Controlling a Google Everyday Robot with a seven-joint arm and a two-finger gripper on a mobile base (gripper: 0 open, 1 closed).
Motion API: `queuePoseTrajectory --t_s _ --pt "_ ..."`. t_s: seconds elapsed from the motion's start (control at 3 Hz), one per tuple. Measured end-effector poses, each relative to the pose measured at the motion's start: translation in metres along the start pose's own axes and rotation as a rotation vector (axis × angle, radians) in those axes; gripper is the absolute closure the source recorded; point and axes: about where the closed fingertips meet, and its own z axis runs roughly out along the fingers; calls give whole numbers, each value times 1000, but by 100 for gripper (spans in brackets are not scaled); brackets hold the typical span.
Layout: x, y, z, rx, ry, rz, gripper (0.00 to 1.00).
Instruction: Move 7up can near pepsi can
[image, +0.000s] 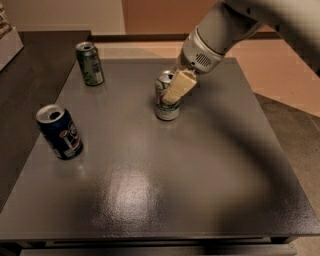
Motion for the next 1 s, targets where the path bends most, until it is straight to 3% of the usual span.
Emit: queuePoseTrajectory --t_s 0.33,0.67,1.0 --pt "-4 3 1 -17 -2 -11 63" --pt "-14 20 -6 -35 -22 -44 86" --pt "-30 46 -13 -62 -48 -91 100"
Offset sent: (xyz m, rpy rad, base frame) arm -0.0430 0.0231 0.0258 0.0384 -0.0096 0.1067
